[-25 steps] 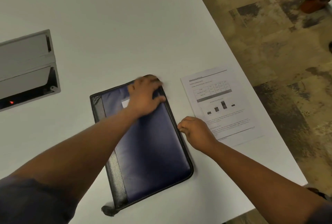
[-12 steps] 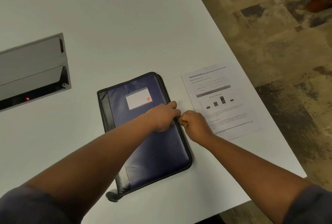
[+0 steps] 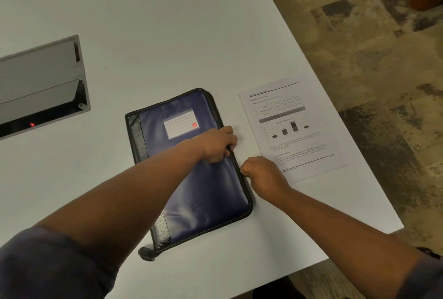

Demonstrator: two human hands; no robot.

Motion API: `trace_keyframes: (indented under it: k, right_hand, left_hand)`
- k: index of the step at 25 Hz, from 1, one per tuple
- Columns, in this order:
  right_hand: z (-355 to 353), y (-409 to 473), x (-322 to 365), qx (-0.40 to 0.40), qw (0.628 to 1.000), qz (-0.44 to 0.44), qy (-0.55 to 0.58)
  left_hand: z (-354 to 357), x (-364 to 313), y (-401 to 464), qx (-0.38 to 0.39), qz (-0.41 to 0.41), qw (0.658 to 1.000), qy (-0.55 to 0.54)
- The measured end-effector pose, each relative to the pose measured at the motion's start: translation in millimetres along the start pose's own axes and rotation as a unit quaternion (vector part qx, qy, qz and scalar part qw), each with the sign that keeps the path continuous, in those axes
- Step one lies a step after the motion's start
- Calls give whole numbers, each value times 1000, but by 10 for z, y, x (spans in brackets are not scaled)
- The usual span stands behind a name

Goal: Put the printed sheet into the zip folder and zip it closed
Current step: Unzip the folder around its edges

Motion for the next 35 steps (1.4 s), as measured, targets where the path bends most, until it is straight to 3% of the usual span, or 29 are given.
trace_keyframes:
  k: [5, 15, 19, 23, 29, 35]
  right_hand:
    - [207, -448, -113, -39, 999, -5, 22]
    - [555, -912, -164, -130, 980, 93, 119]
    - [527, -1025, -104, -166, 967, 105, 162]
    - [501, -1064, -49, -178, 963, 113, 166]
    - [571, -1090, -50, -192, 957, 136, 171]
    - [666, -1151, -36, -202, 958, 106, 172]
  left_hand:
    - [-4, 30, -2, -6, -11, 1000, -8]
    - [42, -60, -117, -25, -27, 999, 8]
    - [415, -426, -472, 37, 33, 992, 115]
    - [694, -748, -737, 17, 60, 971, 230]
    - [846, -890, -810, 17, -15, 986, 164]
    - [853, -930, -763, 37, -27, 993, 108]
Point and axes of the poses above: each hand's wrist, its own y-axis towards the middle knuckle, its own z-axis out of the palm, x = y × z, the point moved 6 cm from there along y, towards the middle knuckle, and after that the axes turned 3 degrees about -x, right-handed, at the moved point
